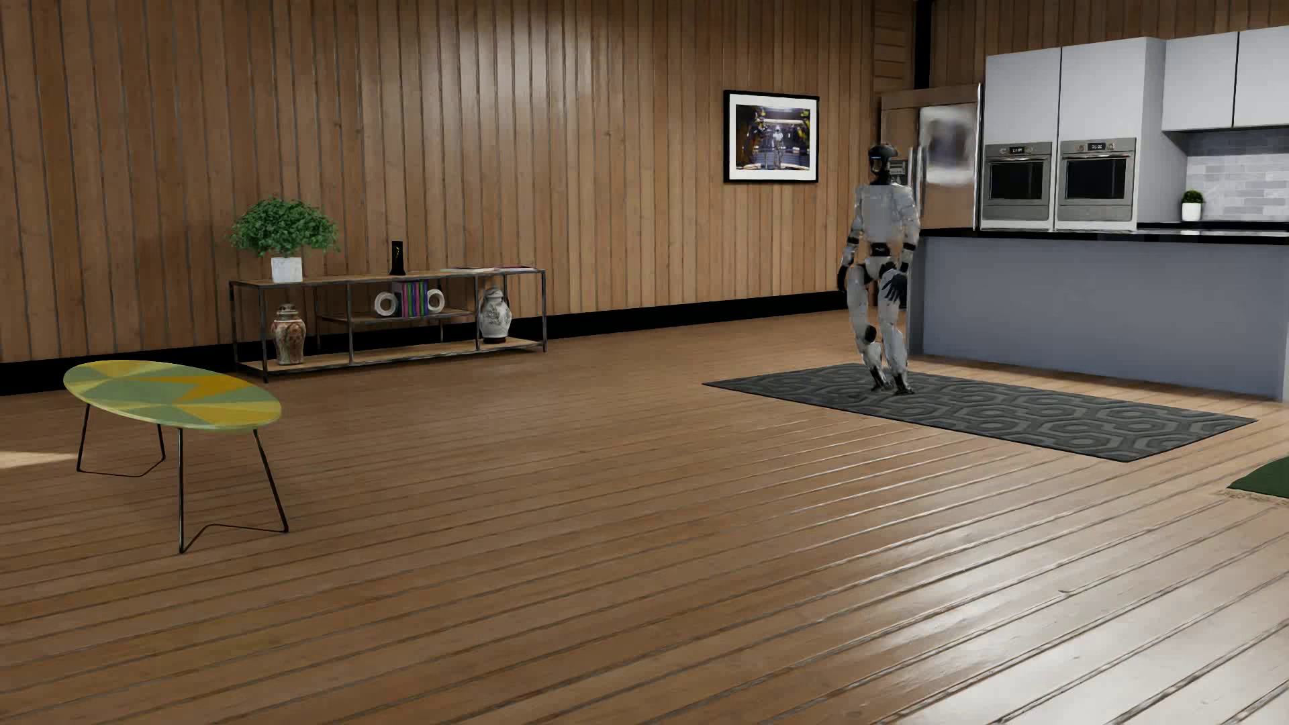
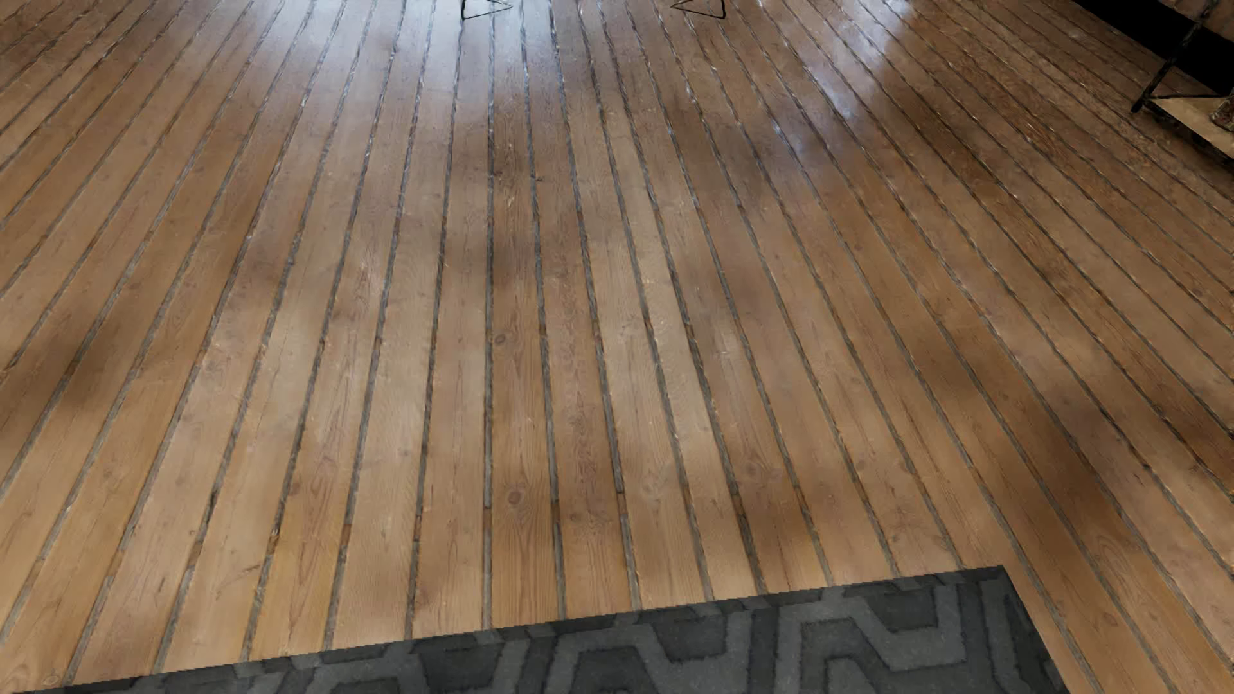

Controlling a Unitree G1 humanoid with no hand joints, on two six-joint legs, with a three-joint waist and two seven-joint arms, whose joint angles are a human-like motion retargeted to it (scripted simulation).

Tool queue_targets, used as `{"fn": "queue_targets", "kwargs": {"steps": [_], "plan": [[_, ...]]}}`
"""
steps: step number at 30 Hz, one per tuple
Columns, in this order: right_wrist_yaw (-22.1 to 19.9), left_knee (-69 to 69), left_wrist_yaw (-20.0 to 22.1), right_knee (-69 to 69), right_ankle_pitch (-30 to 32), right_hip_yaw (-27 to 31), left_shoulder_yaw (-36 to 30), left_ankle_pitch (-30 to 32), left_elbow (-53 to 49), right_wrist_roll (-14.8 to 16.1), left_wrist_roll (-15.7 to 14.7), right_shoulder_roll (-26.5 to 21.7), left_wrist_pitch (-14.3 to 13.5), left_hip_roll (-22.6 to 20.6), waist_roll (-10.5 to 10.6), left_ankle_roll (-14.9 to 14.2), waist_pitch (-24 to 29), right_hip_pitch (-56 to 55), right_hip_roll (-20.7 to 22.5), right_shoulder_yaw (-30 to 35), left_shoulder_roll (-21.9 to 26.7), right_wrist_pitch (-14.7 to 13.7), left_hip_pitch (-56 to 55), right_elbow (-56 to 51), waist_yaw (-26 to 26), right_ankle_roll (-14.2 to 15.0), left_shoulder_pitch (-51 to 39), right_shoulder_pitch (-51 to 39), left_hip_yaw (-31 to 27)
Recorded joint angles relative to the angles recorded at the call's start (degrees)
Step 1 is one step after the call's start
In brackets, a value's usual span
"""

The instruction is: Walk towards the wood table

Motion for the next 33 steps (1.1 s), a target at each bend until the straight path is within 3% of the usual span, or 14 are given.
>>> {"fn": "queue_targets", "kwargs": {"steps": [12, 14, 18, 20, 22, 26, 28, 31, 33], "plan": [[0.00, -0.98, 0.00, 2.10, -3.77, 0.00, -0.72, -1.57, 1.38, 0.00, 0.00, -0.56, 0.00, -1.35, -0.60, 0.00, -0.51, -1.69, -0.60, -1.66, 0.48, 0.00, -0.85, -1.58, 0.34, 0.00, 2.76, 2.32, 0.00], [0.00, -0.48, 0.00, 7.64, -2.49, 0.00, -1.53, -1.18, 2.49, 0.00, 0.00, -0.91, 0.00, -2.00, -0.60, 0.00, 0.13, -4.79, -0.63, -2.43, 0.59, 0.00, -0.68, -2.12, -0.48, 0.00, 3.20, 3.05, 0.00], [0.00, 0.94, 0.00, 35.71, 9.79, 0.00, -1.83, -2.34, 2.14, 0.00, 0.00, -1.27, 0.00, -2.55, -0.56, 0.00, 3.08, -19.95, -1.61, -3.63, 0.88, 0.00, 1.56, -1.23, -3.16, 0.00, 3.58, 4.02, 0.00], [0.00, 1.14, 0.00, 45.02, 6.89, 0.00, -1.16, -3.23, 1.55, 0.00, 0.00, -0.92, 0.00, -2.56, -0.94, 0.00, 4.18, -27.44, -2.24, -4.05, 1.47, 0.00, 2.87, -0.75, -5.55, 0.00, 3.28, 5.70, 0.00], [0.00, 1.18, 0.00, 39.48, 4.93, 0.00, -0.05, -3.42, 1.42, 0.00, 0.00, -0.55, 0.00, -1.78, -0.52, 0.00, 4.82, -31.03, -2.58, -3.63, 1.68, 0.00, 4.07, 0.88, -7.72, 0.00, 2.28, 8.05, 0.00], [0.00, 1.03, 0.00, 10.51, 5.44, 0.00, 2.08, -3.33, -1.93, 0.00, 0.00, 0.34, 0.00, -1.36, -0.38, 0.00, 4.87, -30.70, -2.24, 2.28, 2.34, 0.00, 6.77, 6.49, -8.12, 0.00, 0.80, 11.47, 0.00], [0.00, 1.19, 0.00, 2.64, 4.36, 0.00, 3.31, -3.36, -4.53, 0.00, 0.00, 1.02, 0.00, -0.89, -0.50, 0.00, 4.58, -29.84, -3.36, 4.88, 2.55, 0.00, 8.26, 8.68, -8.10, 0.00, 0.71, 12.41, 0.00], [0.00, 1.90, 0.00, 6.42, 14.35, 0.00, 6.65, -0.21, -6.96, 0.00, 0.00, 1.24, 0.00, 1.71, 2.13, 0.00, 4.47, -30.79, -3.37, 5.46, 1.00, 0.00, 10.77, 9.72, -6.82, 0.00, 2.06, 11.80, 0.00], [0.00, 4.43, 0.00, 10.59, 15.00, 0.00, 6.76, 7.10, -5.91, 0.00, 0.00, 0.63, 0.00, 2.95, 4.76, 0.00, 3.91, -30.60, -0.99, 4.38, -0.24, 0.00, 11.84, 9.14, -4.58, 0.00, 4.75, 9.48, 0.00]]}}
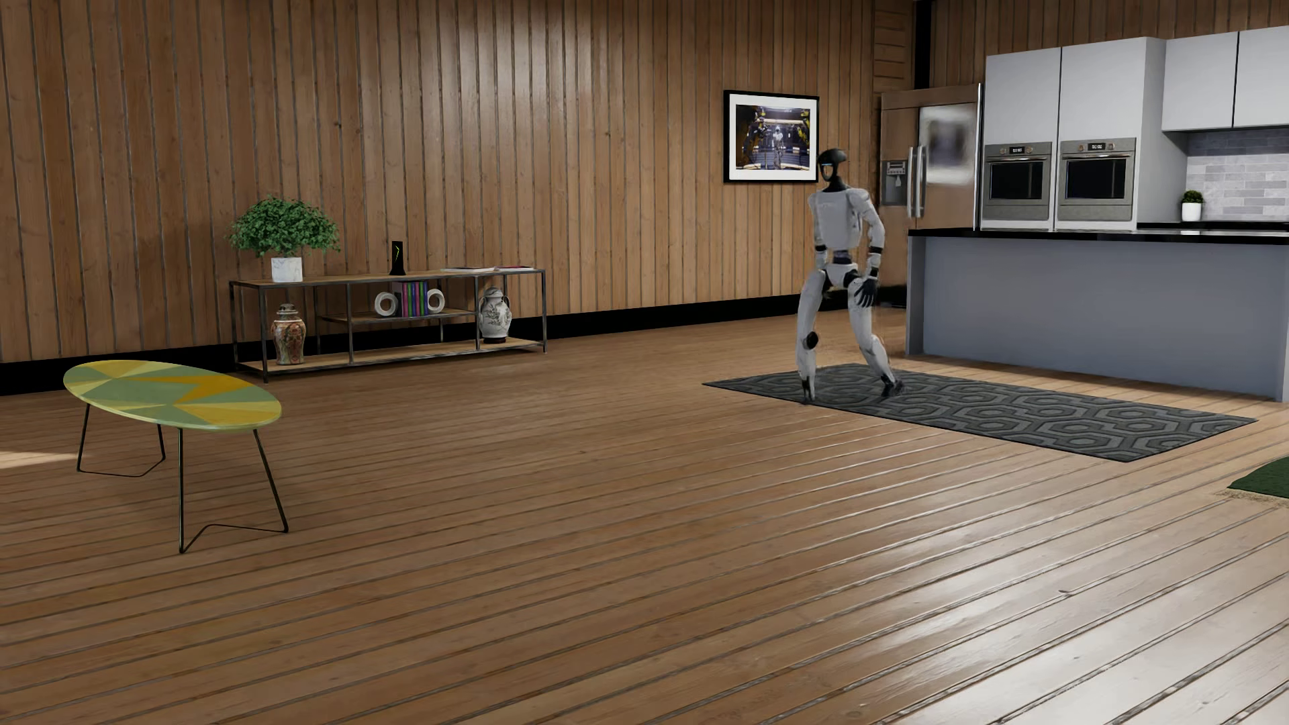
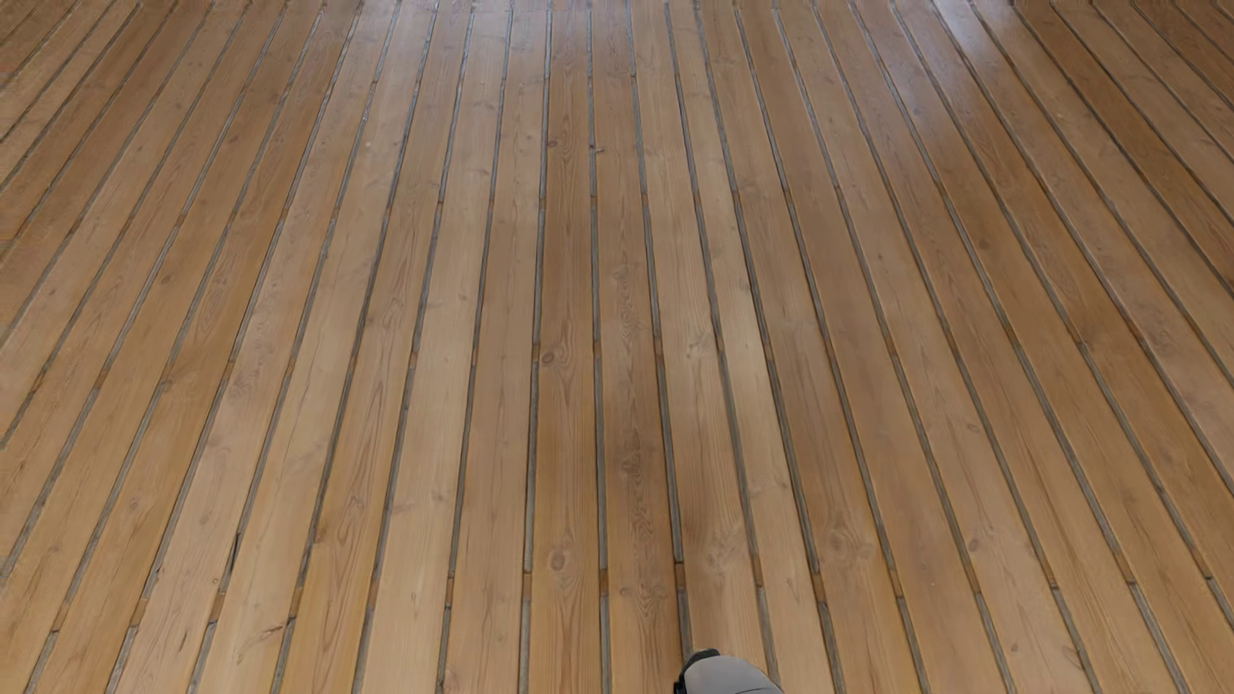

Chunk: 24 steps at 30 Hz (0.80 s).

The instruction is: Walk towards the wood table

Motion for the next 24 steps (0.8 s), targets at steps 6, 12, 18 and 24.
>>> {"fn": "queue_targets", "kwargs": {"steps": [6, 12, 18, 24], "plan": [[0.00, 47.11, 0.00, -1.90, -11.77, 0.00, -12.74, 12.45, 6.20, 0.00, 0.00, -4.50, 0.00, -2.38, 2.63, 0.00, 0.43, 15.62, 4.87, -8.79, -0.30, 0.00, -24.83, -11.19, 4.56, 0.00, 5.33, -11.62, 0.00], [0.00, 23.23, 0.00, -7.70, -19.88, 0.00, -11.97, 14.13, 12.22, 0.00, 0.00, -6.72, 0.00, -3.51, -0.07, 0.00, 1.08, 33.15, 6.79, -21.06, -1.40, 0.00, -43.37, -22.22, 13.13, 0.00, 6.86, -19.58, 0.00], [0.00, -4.47, 0.00, -5.39, -19.85, 0.00, -9.36, 7.92, 11.95, 0.00, 0.00, -4.15, 0.00, -1.41, -2.90, 0.00, -0.35, 43.57, 3.67, -18.89, -1.14, 0.00, -36.27, -22.63, 18.00, 0.00, 3.49, -18.87, 0.00], [0.00, -0.90, 0.00, 26.98, 6.68, 0.00, -9.97, 6.75, 7.70, 0.00, 0.00, -0.73, 0.00, -8.63, -8.36, 0.00, -1.70, 30.44, -2.15, -9.34, 2.97, 0.00, -24.53, -3.81, 6.80, 0.00, -5.52, -7.38, 0.00]]}}
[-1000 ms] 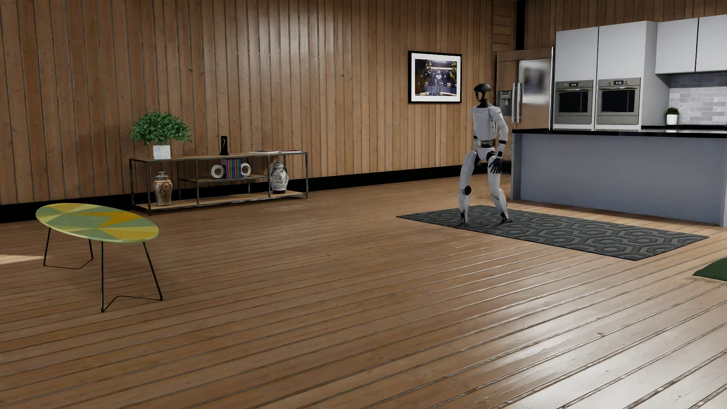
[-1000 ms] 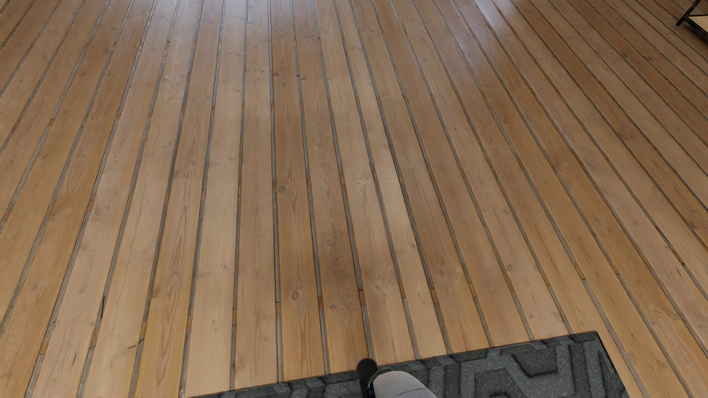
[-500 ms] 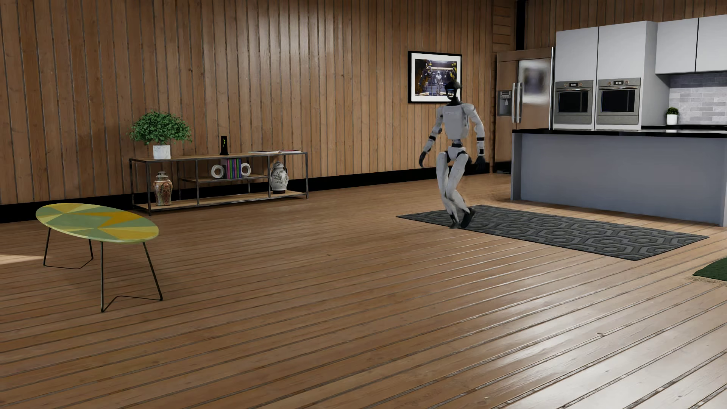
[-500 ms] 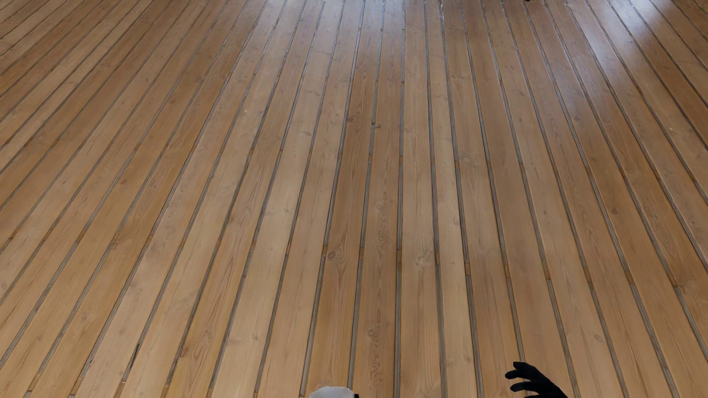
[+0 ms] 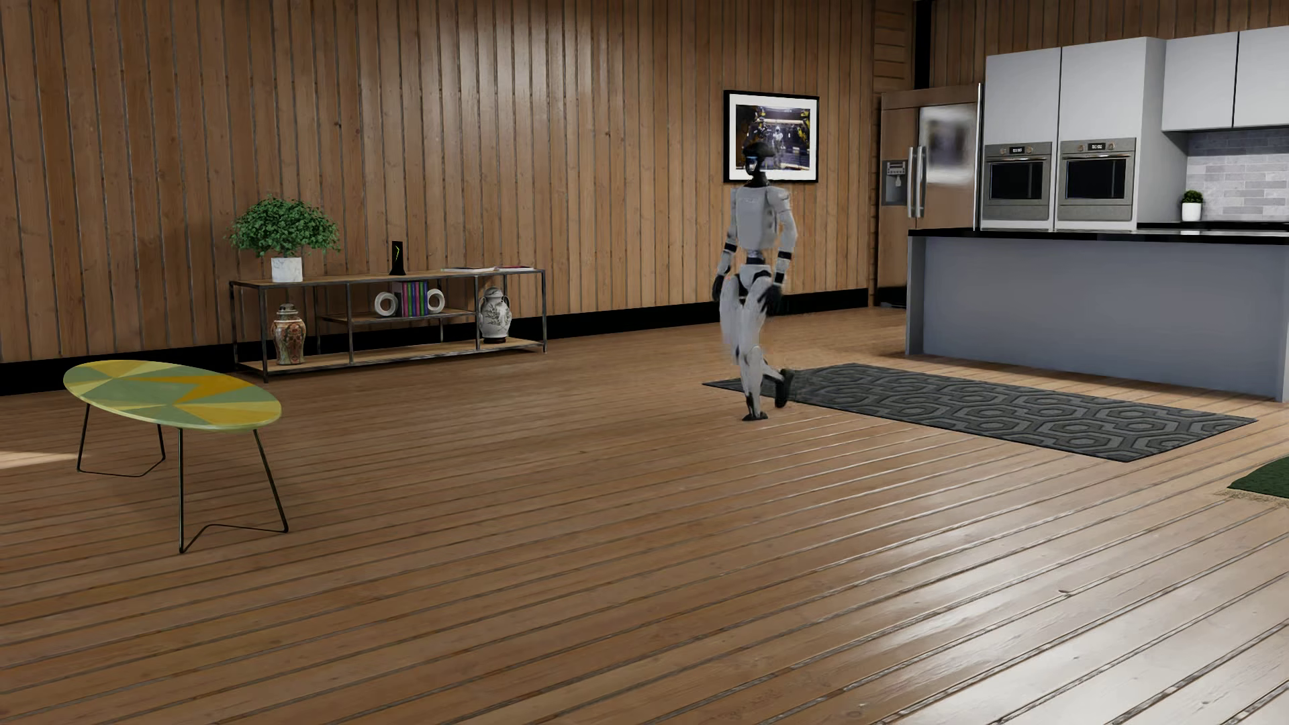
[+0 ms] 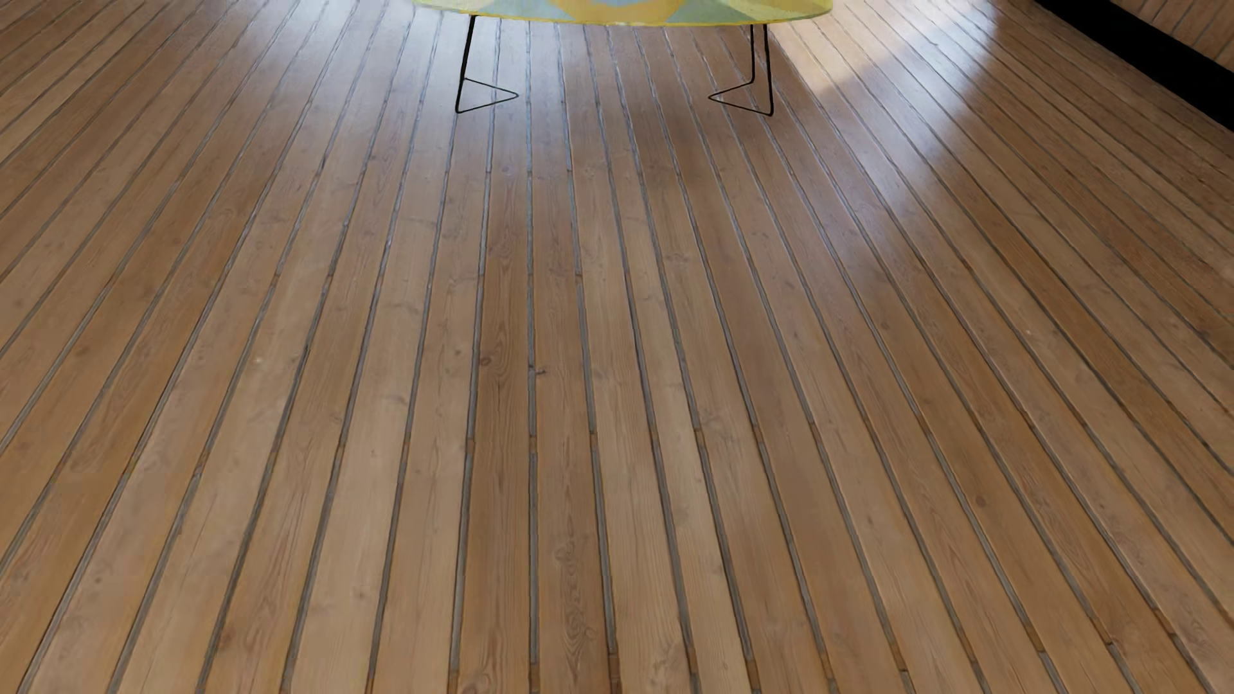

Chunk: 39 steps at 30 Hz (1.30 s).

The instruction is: Walk towards the wood table

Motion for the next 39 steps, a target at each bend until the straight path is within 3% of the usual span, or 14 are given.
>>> {"fn": "queue_targets", "kwargs": {"steps": [4, 8, 11, 13, 16, 19, 23, 25, 28, 32, 34, 36, 37, 39], "plan": [[0.00, -2.05, 0.00, 10.01, -18.83, 0.00, 13.29, -8.55, -11.54, 0.00, 0.00, 0.35, 0.00, 0.41, 0.19, 0.00, -0.03, -17.84, -0.05, 2.76, 2.55, 0.00, 10.64, 5.85, -5.37, 0.00, -4.33, 8.45, 0.00], [0.00, -3.47, 0.00, -17.16, -18.03, 0.00, 21.35, -14.48, -18.70, 0.00, 0.00, 0.91, 0.00, 2.33, 1.58, 0.00, 0.24, -25.13, 1.13, 5.69, 1.71, 0.00, 19.11, 6.41, -10.37, 0.00, -7.03, 13.70, 0.00], [0.00, -2.95, 0.00, -36.70, -18.68, 0.00, 18.36, -16.32, -21.10, 0.00, 0.00, 2.32, 0.00, 3.27, 0.94, 0.00, 0.11, -23.38, -0.96, 8.24, 0.88, 0.00, 23.48, 6.88, -12.47, 0.00, -7.14, 13.32, 0.00], [0.00, -1.41, 0.00, -36.09, -15.69, 0.00, 14.17, -15.26, -20.09, 0.00, 0.00, 2.78, 0.00, 4.48, 1.33, 0.00, -0.17, -22.79, -1.67, 8.15, -0.50, 0.00, 25.75, 6.09, -12.62, 0.00, -5.11, 11.75, 0.00], [0.00, 5.12, 0.00, -29.86, -4.79, 0.00, 8.94, -5.44, -12.94, 0.00, 0.00, 1.83, 0.00, 7.68, 5.17, 0.00, -1.59, -21.20, 1.12, 0.98, -3.28, 0.00, 26.82, 2.11, -9.63, 0.00, 2.40, 9.15, 0.00], [0.00, 26.97, 0.00, -28.82, -10.96, 0.00, 2.11, 10.85, 0.44, 0.00, 0.00, -1.31, 0.00, 10.51, 8.45, 0.00, -1.43, -13.10, 4.65, -5.02, -3.90, 0.00, 16.71, -5.84, -5.57, 0.00, 9.38, 6.45, 0.00], [0.00, 51.42, 0.00, -30.89, -17.63, 0.00, 1.15, 5.42, 10.44, 0.00, 0.00, -5.60, 0.00, 9.81, 9.90, 0.00, 0.00, -2.72, 7.76, -12.20, -1.74, 0.00, -2.86, -7.65, 1.14, 0.00, 15.83, -1.50, 0.00], [0.00, 43.35, 0.00, -31.67, -19.64, 0.00, 1.93, 5.93, 10.88, 0.00, 0.00, -7.31, 0.00, 8.91, 10.29, 0.00, 0.37, 1.64, 8.28, -14.75, -0.71, 0.00, -8.63, -8.07, 5.03, 0.00, 18.60, -4.93, 0.00], [0.00, 16.26, 0.00, -33.74, -23.83, 0.00, 3.78, 8.29, 7.69, 0.00, 0.00, -9.61, 0.00, 8.42, 11.45, 0.00, 0.09, 8.15, 9.15, -16.29, -0.89, 0.00, -10.74, -12.25, 9.56, 0.00, 21.71, -7.03, 0.00], [0.00, -5.46, 0.00, -34.07, -29.89, 0.00, 5.68, -5.79, 2.99, 0.00, 0.00, -10.10, 0.00, 10.91, 13.34, 0.00, -2.49, 12.30, 10.02, -17.04, -5.07, 0.00, -10.35, -15.80, 12.67, 0.00, 23.95, -7.62, 0.00], [0.00, -3.33, 0.00, -33.08, -30.66, 0.00, 2.67, -7.34, 4.02, 0.00, 0.00, -7.77, 0.00, 11.73, 12.62, 0.00, -2.73, 13.76, 9.40, -17.05, -6.37, 0.00, -9.99, -14.30, 12.51, 0.00, 21.77, -6.79, 0.00], [0.00, -4.88, 0.00, -32.08, -27.21, 0.00, -0.25, 1.11, 5.92, 0.00, 0.00, -4.94, 0.00, 10.24, 10.66, 0.00, -3.12, 14.81, 7.93, -15.00, -6.43, 0.00, -10.67, -10.81, 11.33, 0.00, 17.81, -4.50, 0.00], [0.00, -3.35, 0.00, -30.91, -22.86, 0.00, -0.77, 6.94, 6.90, 0.00, 0.00, -3.61, 0.00, 8.30, 8.93, 0.00, -3.55, 14.44, 6.71, -13.08, -6.12, 0.00, -11.38, -8.37, 9.97, 0.00, 15.52, -2.70, 0.00], [0.00, -0.34, 0.00, -23.93, -9.99, 0.00, 0.39, 9.76, 7.19, 0.00, 0.00, -1.39, 0.00, 4.67, 5.61, 0.00, -4.24, 11.85, 4.29, -8.19, -4.58, 0.00, -10.91, -2.57, 5.87, 0.00, 10.79, 1.98, 0.00]]}}
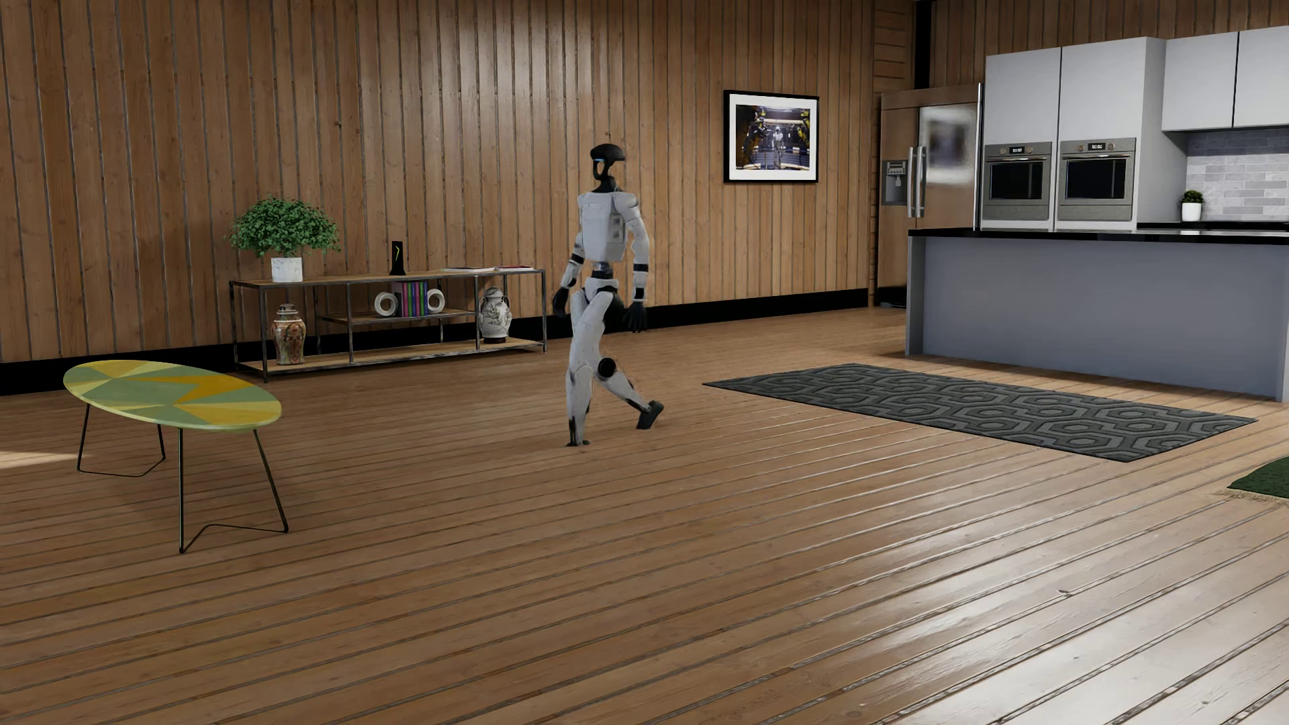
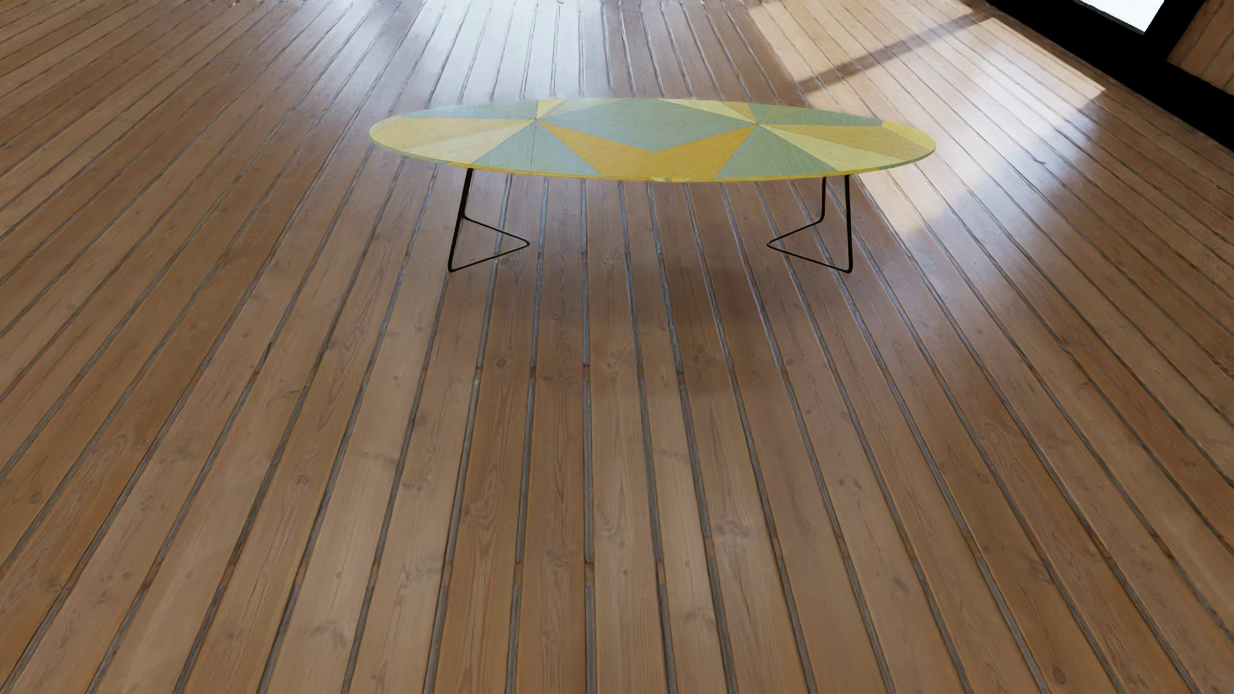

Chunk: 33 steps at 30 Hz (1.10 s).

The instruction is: Walk towards the wood table

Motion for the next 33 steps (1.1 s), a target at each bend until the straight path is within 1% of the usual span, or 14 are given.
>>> {"fn": "queue_targets", "kwargs": {"steps": [1, 2, 3, 6, 8, 10, 13, 15, 16, 19, 20, 24, 29, 33], "plan": [[0.00, 0.16, 0.00, 6.09, 6.36, 0.00, 1.47, -1.58, -1.33, 0.00, 0.00, 0.70, 0.00, -0.63, -0.96, 0.00, -0.14, -2.61, -1.20, 2.84, 1.12, 0.00, 1.60, 2.72, -2.05, 0.00, -2.29, 2.45, 0.00], [0.00, -0.14, 0.00, 12.84, 9.31, 0.00, 3.82, -3.84, -3.60, 0.00, 0.00, 1.15, 0.00, -0.88, -1.71, 0.00, -0.18, -6.12, -2.42, 5.46, 2.39, 0.00, 3.50, 4.77, -3.92, 0.00, -4.46, 4.74, 0.00], [0.00, -0.44, 0.00, 19.09, 7.81, 0.00, 6.98, -6.00, -6.40, 0.00, 0.00, 1.57, 0.00, -1.23, -2.47, 0.00, -0.15, -10.03, -3.37, 7.36, 3.71, 0.00, 5.40, 6.13, -5.58, 0.00, -6.49, 6.85, 0.00], [0.00, -1.02, 0.00, 29.29, -6.13, 0.00, 17.22, -9.96, -14.01, 0.00, 0.00, 2.56, 0.00, -1.99, -3.50, 0.00, 0.64, -20.11, -3.33, 9.50, 7.12, 0.00, 10.62, 7.63, -9.80, 0.00, -12.37, 11.32, 0.00], [0.00, -1.37, 0.00, 26.79, -11.15, 0.00, 23.25, -12.17, -17.90, 0.00, 0.00, 2.78, 0.00, -1.80, -3.59, 0.00, 1.79, -24.20, -2.82, 8.82, 8.39, 0.00, 14.15, 6.91, -11.84, 0.00, -15.62, 12.27, 0.00], [0.00, -1.58, 0.00, 16.91, -11.74, 0.00, 26.45, -13.79, -21.22, 0.00, 0.00, 2.76, 0.00, -1.54, -3.02, 0.00, 2.41, -25.49, -2.33, 7.62, 8.75, 0.00, 16.44, 5.49, -13.58, 0.00, -17.85, 12.01, 0.00], [0.00, -1.52, 0.00, -1.01, -7.31, 0.00, 25.51, -16.07, -24.48, 0.00, 0.00, 2.71, 0.00, -1.19, -1.92, 0.00, 1.96, -23.52, -1.62, 6.90, 7.70, 0.00, 18.05, 3.63, -13.90, 0.00, -19.38, 9.42, 0.00], [0.00, -1.53, 0.00, -5.64, -2.14, 0.00, 23.24, -16.74, -24.75, 0.00, 0.00, 2.56, 0.00, -0.99, -1.35, 0.00, 1.85, -21.57, -1.38, 7.41, 6.10, 0.00, 18.80, 2.45, -13.03, 0.00, -19.21, 6.19, 0.00], [0.00, -1.64, 0.00, -6.35, -2.00, 0.00, 21.68, -16.90, -23.74, 0.00, 0.00, 2.37, 0.00, -0.87, -1.10, 0.00, 1.97, -20.35, -1.40, 7.44, 5.13, 0.00, 19.32, 1.75, -12.38, 0.00, -18.79, 4.22, 0.00], [0.00, -2.35, 0.00, -9.29, -2.66, 0.00, 15.08, -18.22, -16.12, 0.00, 0.00, 1.34, 0.00, -0.04, -0.27, 0.00, 1.31, -17.56, -1.23, 4.89, 2.43, 0.00, 20.60, -3.03, -10.08, 0.00, -16.11, -1.07, 0.00], [0.00, -2.73, 0.00, -10.18, -2.78, 0.00, 11.56, -18.58, -12.02, 0.00, 0.00, 0.88, 0.00, -0.50, -0.57, 0.00, 1.06, -16.57, -2.06, 6.27, 1.90, 0.00, 21.09, -1.98, -9.11, 0.00, -15.38, -3.78, 0.00], [0.00, -3.05, 0.00, -13.37, -2.62, 0.00, 2.36, -20.29, -0.12, 0.00, 0.00, 0.18, 0.00, -0.28, -1.00, 0.00, 0.85, -13.19, -1.71, 3.85, 0.77, 0.00, 23.46, -6.41, -7.04, 0.00, -9.61, -9.76, 0.00], [0.00, -3.17, 0.00, -13.44, -3.79, 0.00, 4.76, -20.97, 4.14, 0.00, 0.00, -0.06, 0.00, 0.19, -0.90, 0.00, 0.08, -11.20, -1.13, 2.94, 0.76, 0.00, 25.99, -7.25, -4.90, 0.00, -2.35, -9.91, 0.00], [0.00, -3.60, 0.00, -13.68, -5.74, 0.00, 10.05, -21.18, 2.70, 0.00, 0.00, 0.30, 0.00, 0.60, -0.97, 0.00, -0.49, -9.84, -0.68, 5.05, 0.98, 0.00, 26.22, -3.94, -4.94, 0.00, -1.84, -6.34, 0.00]]}}
